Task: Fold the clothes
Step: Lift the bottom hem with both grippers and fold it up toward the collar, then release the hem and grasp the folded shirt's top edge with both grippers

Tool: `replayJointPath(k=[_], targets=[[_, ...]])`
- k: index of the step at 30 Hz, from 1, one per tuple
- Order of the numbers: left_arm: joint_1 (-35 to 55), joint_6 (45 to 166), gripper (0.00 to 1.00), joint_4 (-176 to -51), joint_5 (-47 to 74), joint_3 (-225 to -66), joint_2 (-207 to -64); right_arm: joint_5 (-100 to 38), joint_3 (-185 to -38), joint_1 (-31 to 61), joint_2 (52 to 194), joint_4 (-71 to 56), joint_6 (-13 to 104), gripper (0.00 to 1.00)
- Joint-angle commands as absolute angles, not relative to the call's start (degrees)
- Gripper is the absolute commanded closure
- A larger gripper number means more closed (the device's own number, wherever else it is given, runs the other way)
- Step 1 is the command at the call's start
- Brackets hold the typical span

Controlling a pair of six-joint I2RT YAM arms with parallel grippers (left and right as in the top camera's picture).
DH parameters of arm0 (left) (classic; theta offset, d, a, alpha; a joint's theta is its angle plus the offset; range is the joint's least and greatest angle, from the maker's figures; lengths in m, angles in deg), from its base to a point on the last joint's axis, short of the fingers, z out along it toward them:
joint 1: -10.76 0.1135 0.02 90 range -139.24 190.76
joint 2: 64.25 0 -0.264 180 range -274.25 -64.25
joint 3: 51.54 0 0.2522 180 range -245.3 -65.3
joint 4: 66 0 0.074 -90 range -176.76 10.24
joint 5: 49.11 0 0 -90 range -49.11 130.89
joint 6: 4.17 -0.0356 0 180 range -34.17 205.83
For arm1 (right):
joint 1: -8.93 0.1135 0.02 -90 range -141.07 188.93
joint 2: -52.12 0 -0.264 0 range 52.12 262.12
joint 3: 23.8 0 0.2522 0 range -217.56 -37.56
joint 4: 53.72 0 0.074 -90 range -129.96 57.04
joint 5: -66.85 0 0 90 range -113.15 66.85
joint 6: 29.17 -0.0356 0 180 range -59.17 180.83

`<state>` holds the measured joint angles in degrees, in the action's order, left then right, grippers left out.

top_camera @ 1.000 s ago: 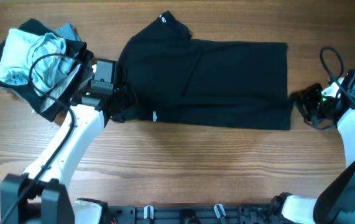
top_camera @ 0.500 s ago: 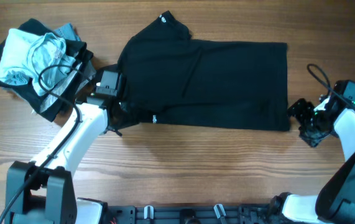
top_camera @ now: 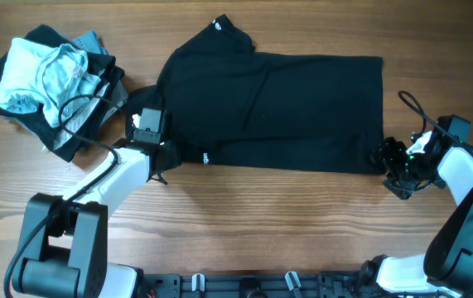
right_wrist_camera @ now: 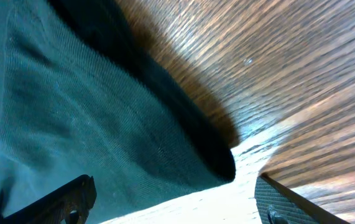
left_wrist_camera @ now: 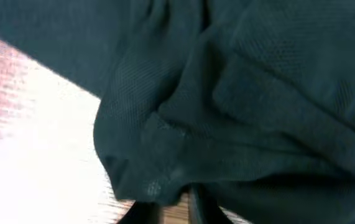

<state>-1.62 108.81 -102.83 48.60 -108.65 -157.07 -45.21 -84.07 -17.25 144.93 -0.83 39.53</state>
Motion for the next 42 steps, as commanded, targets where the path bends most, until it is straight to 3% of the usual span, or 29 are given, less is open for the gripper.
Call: replayJointPath(k=[1, 2, 3, 4, 5, 6, 8, 10, 12, 16, 22, 23, 26, 28, 31, 34, 35, 39, 42], targets=[[-1.27, 108.55, 0.96, -104.25, 50.54, -107.99, -159.50, -46.33, -83.02, -16.94, 146.42, -0.72, 41.41, 0.15], [-1.25, 108.55, 0.81, -105.11, 48.51, -108.23, -159.12, -46.33, -83.02, -16.94, 146.42, -0.74, 41.50, 0.15], [-1.25, 108.55, 0.53, -106.31, 46.74, -108.76, -158.60, -46.33, -83.02, -16.94, 146.42, -0.85, 41.52, 0.14], [-1.23, 108.55, 0.38, -107.97, 45.08, -109.63, -157.97, -46.35, -83.02, -16.94, 146.42, -0.98, 41.52, 0.14], [-1.14, 108.55, 0.31, -110.13, 43.83, -110.84, -157.11, -46.35, -83.02, -16.94, 146.42, -1.13, 41.44, 0.13], [-0.81, 108.57, 0.17, -113.28, 43.44, -112.74, -155.78, -46.35, -83.02, -16.94, 146.42, -1.16, 41.37, 0.13], [0.94, 108.53, 0.07, -118.11, 43.73, -116.37, -152.94, -46.35, -83.02, -16.94, 146.42, -1.13, 41.37, 0.13], [3.12, 108.53, 0.05, -118.81, 43.70, -117.02, -151.43, -46.35, -83.02, -16.94, 146.42, -1.13, 41.39, 0.13], [6.42, 108.51, 0.07, -118.66, 43.48, -116.93, -151.54, -46.37, -83.02, -16.94, 146.42, -1.11, 41.44, 0.13], [10.57, 107.22, 0.24, -115.29, 39.79, -116.85, -155.08, -46.37, -83.02, -16.94, 146.42, -1.05, 42.90, 0.13], [10.62, 105.08, 0.28, -112.38, 34.68, -116.85, -162.71, -48.58, -83.02, -16.94, 146.42, 0.16, 46.07, 0.13], [10.62, 105.10, 0.38, -111.71, 34.68, -116.85, -164.00, -48.60, -83.02, -16.94, 146.42, 0.16, 46.09, 0.13], [10.68, 105.10, 0.79, -111.92, 34.72, -116.85, -165.22, -48.60, -83.02, -16.94, 146.42, 0.40, 46.05, 0.13], [10.68, 105.12, 0.95, -112.56, 34.76, -116.87, -165.00, -48.58, -83.02, -16.94, 146.42, 1.27, 46.07, 0.19], [10.66, 105.56, 0.96, -114.37, 34.89, -117.15, -164.48, -48.49, -82.82, -16.72, 146.42, 4.53, 47.43, 0.29], [10.66, 105.56, 0.96, -115.18, 34.94, -117.17, -164.04, -48.54, -82.08, -16.24, 146.42, 3.85, 47.25, 0.29], [10.66, 105.56, 0.96, -115.36, 34.94, -117.17, -163.74, -48.49, -81.77, -16.09, 146.42, 2.25, 47.16, 0.34], [10.66, 105.58, 0.96, -116.12, 34.94, -117.20, -160.96, -47.62, -81.73, -16.22, 146.40, -6.05, 41.76, 0.93], [10.66, 105.58, 0.96, -118.70, 34.92, -117.46, -158.47, -38.00, -84.07, -18.01, 146.18, 1.20, 35.08, 0.96]])
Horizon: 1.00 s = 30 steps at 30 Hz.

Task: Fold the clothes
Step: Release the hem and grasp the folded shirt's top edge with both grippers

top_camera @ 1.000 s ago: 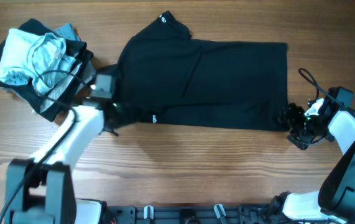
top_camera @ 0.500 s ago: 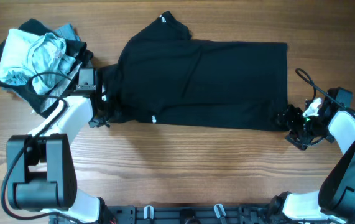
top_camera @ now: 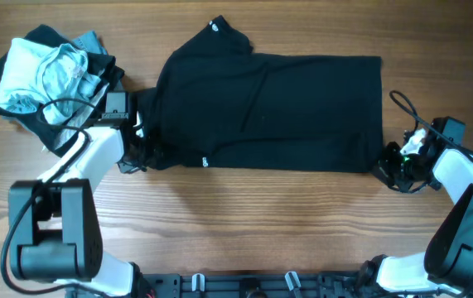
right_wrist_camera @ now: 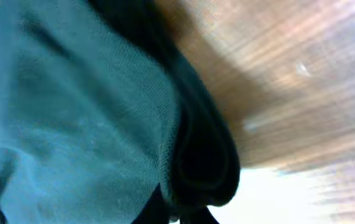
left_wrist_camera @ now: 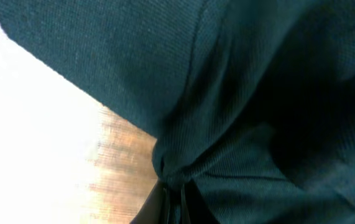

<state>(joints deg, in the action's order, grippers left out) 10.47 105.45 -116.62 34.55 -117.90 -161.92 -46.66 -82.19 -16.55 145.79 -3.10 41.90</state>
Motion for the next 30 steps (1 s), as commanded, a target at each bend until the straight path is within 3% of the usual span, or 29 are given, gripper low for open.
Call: replayJointPath(k=[1, 4, 8, 9, 10, 11, 13, 16, 20, 22, 24, 30], targets=[[10.66, 105.77, 0.96, -119.95, 34.87, -117.46, -157.53, -34.75, -85.49, -19.06, 145.83, 4.44, 34.99, 0.96], [10.53, 105.77, 0.96, -123.97, 34.17, -117.46, -155.41, -28.12, -89.66, -22.54, 143.62, 11.65, 33.68, 0.96], [10.51, 105.77, 0.96, -131.57, 33.21, -117.46, -154.45, -29.41, -91.34, -25.60, 139.38, 14.62, 34.38, 0.94], [10.51, 105.77, 0.89, -132.86, 32.91, -117.46, -154.45, -31.29, -91.34, -25.60, 138.97, 15.15, 37.17, 0.52], [10.51, 105.75, 0.66, -134.09, 32.08, -117.46, -154.45, -31.79, -91.34, -25.60, 138.97, 15.65, 37.74, 0.28], [10.51, 105.75, 0.51, -135.01, 30.59, -117.46, -154.45, -31.95, -91.37, -25.62, 138.97, 15.72, 37.81, 0.25], [10.51, 105.73, 0.45, -136.75, 28.05, -118.14, -154.36, -32.17, -91.61, -25.60, 138.97, 14.91, 37.79, 0.25], [10.51, 105.60, 0.43, -142.17, 27.20, -122.92, -153.92, -33.17, -94.34, -25.60, 138.92, 14.06, 39.03, 0.25], [10.51, 104.29, 0.43, -146.20, 26.81, -134.97, -153.29, -48.49, -100.20, -25.55, 138.77, 11.48, 49.33, 0.31], [10.20, 101.16, 0.43, -142.13, 24.97, -141.65, -153.29, -55.82, -102.99, -25.47, 138.77, 9.58, 50.53, 0.35], [8.26, 96.09, 0.37, -132.51, 22.74, -145.11, -153.29, -61.96, -104.48, -24.68, 138.77, 5.93, 51.58, 0.35], [0.63, 90.04, 0.22, -109.30, 28.86, -145.20, -163.47, -61.39, -104.48, -17.73, 138.79, 0.96, 51.64, 0.35]])
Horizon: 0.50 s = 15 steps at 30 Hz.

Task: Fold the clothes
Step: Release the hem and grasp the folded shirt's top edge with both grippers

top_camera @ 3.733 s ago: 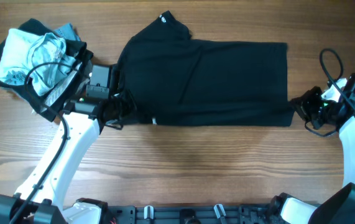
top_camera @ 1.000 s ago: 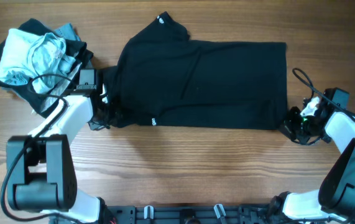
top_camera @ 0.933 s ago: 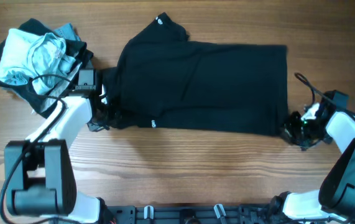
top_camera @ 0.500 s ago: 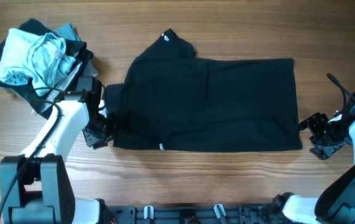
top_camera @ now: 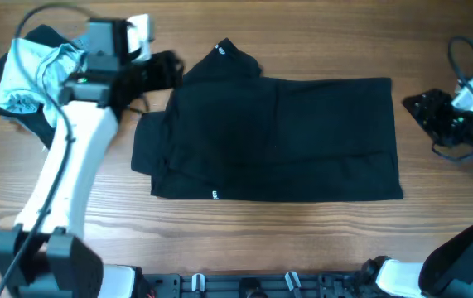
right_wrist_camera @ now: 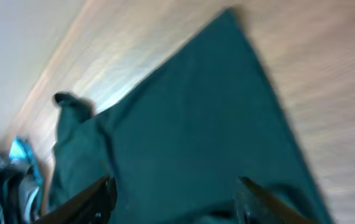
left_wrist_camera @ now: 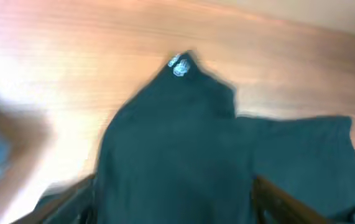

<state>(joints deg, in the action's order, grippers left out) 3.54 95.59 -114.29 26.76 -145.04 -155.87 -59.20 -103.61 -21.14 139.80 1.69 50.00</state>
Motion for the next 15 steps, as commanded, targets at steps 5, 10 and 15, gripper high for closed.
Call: replayJointPath(k=[5, 10, 15], targets=[[-1.93, 87.98, 0.18, -96.23, 28.80, -148.56, -180.41, -53.35, -104.46, -12.31, 138.90, 1.86, 51.62, 0.31], [-3.41, 84.53, 0.16, -83.73, 29.96, -150.40, -190.44, -51.14, -104.44, -11.17, 138.92, 3.46, 50.29, 0.30], [-3.61, 84.53, 0.17, -78.61, 31.57, -150.40, -195.14, -51.07, -104.39, -11.17, 138.92, 4.24, 50.29, 0.30]])
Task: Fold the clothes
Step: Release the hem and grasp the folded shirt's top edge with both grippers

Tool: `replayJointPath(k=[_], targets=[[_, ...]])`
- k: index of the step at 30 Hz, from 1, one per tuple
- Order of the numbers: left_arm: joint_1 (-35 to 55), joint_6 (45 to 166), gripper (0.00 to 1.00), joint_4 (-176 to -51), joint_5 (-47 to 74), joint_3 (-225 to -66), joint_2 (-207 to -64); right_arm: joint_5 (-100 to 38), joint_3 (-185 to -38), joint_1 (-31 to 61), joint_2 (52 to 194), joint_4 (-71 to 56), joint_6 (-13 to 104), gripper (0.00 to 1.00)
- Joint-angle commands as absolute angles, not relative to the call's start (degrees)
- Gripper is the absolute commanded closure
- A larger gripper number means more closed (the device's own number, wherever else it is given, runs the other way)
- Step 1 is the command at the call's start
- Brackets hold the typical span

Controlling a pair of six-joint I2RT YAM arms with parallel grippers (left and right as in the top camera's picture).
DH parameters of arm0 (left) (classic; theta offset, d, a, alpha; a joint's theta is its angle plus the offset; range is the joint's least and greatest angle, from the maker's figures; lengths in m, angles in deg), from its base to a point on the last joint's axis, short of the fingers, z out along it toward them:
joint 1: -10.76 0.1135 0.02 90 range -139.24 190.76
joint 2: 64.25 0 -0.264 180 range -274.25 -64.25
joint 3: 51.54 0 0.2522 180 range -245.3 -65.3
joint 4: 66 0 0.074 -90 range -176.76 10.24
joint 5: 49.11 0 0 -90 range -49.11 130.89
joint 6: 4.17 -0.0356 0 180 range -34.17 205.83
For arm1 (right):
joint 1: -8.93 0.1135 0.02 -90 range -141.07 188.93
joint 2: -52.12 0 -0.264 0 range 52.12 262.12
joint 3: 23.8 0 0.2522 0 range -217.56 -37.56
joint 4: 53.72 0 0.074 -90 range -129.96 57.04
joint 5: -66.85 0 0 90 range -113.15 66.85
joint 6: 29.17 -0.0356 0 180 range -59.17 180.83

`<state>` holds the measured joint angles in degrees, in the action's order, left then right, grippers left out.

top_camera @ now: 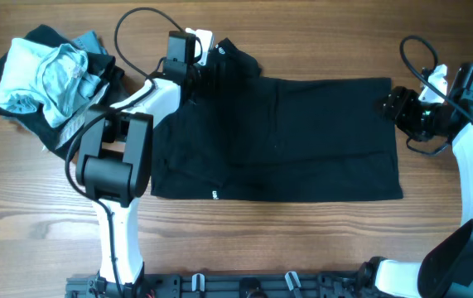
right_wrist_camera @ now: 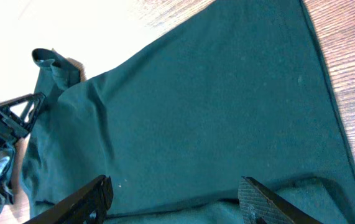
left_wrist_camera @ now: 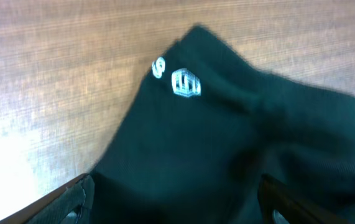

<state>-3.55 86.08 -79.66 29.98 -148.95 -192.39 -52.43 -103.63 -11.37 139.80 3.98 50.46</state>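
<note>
A black shirt [top_camera: 286, 132] lies flat across the middle of the wooden table, its collar at the far left and a fold line running along its near part. My left gripper [top_camera: 211, 70] is open at the collar. In the left wrist view the collar's white label [left_wrist_camera: 186, 82] lies ahead of the left gripper [left_wrist_camera: 177, 211], and cloth fills the space between the spread fingers. My right gripper [top_camera: 392, 106] is open at the shirt's far right corner. The right wrist view looks along the shirt [right_wrist_camera: 214, 112] over the right gripper [right_wrist_camera: 177, 208], which holds nothing.
A heap of light blue, white and dark clothes [top_camera: 45, 74] lies at the far left corner. Bare wooden table [top_camera: 261, 240] runs along the front of the shirt. The arm bases stand at the near edge, left and right.
My left gripper has moved right from beside the clothes heap to the shirt's collar. The right gripper has moved left onto the shirt's far right corner. Both are still open and the shirt has not moved.
First both grippers sat at the shirt's near corners, the right one open. Then both were shut on the near edge. Later the shirt lay closer to the front with a fold along its near part, released, both grippers open at the far side. Now they are at its far edge.
</note>
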Motion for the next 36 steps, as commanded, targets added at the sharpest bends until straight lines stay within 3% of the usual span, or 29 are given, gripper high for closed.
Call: replayJointPath(k=[1, 5, 7, 9, 11, 21, 25, 28, 36], targets=[[-3.61, 84.53, 0.18, -78.64, 31.57, -150.40, -196.11, -51.07, -104.39, -11.17, 138.92, 4.24, 50.24, 0.30], [-3.61, 84.53, 0.36, -78.66, 31.59, -150.40, -198.49, -50.46, -104.39, -11.17, 138.92, 4.24, 50.27, 0.30], [-3.61, 84.55, 0.53, -78.59, 31.59, -150.40, -198.49, -48.45, -104.37, -11.17, 138.92, 4.22, 50.27, 0.30], [-3.61, 85.97, 0.78, -78.94, 31.57, -150.42, -198.38, -46.81, -104.22, -11.17, 139.10, 3.43, 50.31, 0.30], [-3.52, 88.07, 0.96, -80.67, 31.57, -150.51, -197.29, -46.53, -104.20, -11.17, 140.15, 1.01, 50.40, 0.30], [-2.85, 89.51, 0.96, -93.48, 31.59, -150.51, -181.75, -40.65, -104.20, -11.17, 155.56, -25.40, 50.97, 0.49], [-2.91, 89.53, 0.96, -97.26, 31.55, -150.51, -181.24, -40.52, -104.20, -11.17, 162.94, -33.70, 51.75, 0.46], [-2.91, 89.53, 0.96, -101.76, 31.55, -150.51, -181.24, -38.94, -104.20, -11.17, 168.04, -37.90, 51.69, 0.31], [-2.91, 89.75, 0.96, -109.74, 31.38, -150.51, -181.24, -39.88, -104.20, -8.94, 174.44, -42.82, 50.62, 0.33]])
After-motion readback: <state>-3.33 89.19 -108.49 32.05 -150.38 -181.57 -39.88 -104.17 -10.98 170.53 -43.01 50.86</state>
